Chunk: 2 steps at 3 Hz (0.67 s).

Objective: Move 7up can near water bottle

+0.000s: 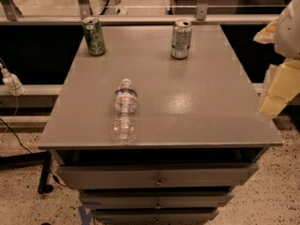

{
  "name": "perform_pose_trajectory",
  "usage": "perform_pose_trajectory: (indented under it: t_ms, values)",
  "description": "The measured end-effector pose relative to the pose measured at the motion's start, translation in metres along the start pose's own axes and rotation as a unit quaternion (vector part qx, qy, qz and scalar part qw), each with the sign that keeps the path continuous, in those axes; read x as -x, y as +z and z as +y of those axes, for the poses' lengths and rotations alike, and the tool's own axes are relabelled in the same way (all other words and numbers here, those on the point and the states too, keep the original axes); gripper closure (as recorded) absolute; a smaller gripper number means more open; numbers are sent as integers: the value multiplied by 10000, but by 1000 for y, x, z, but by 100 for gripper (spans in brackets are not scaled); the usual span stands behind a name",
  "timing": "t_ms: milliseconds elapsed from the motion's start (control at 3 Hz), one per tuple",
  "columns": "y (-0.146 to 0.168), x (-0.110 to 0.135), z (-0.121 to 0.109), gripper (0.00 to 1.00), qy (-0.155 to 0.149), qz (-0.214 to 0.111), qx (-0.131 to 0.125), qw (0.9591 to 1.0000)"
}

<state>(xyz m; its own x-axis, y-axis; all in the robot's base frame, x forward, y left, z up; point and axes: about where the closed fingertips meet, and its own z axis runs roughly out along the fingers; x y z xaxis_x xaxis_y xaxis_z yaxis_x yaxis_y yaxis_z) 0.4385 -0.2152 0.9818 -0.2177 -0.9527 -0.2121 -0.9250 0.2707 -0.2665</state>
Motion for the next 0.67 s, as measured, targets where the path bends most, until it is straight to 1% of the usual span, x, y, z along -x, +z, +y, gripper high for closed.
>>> perform_pose_trajectory:
  t_ms: [333, 667]
  values:
    - [0, 0, 0, 0, 0, 0, -1, 10000]
    - [22, 8, -13, 0, -203, -164, -82, 9996]
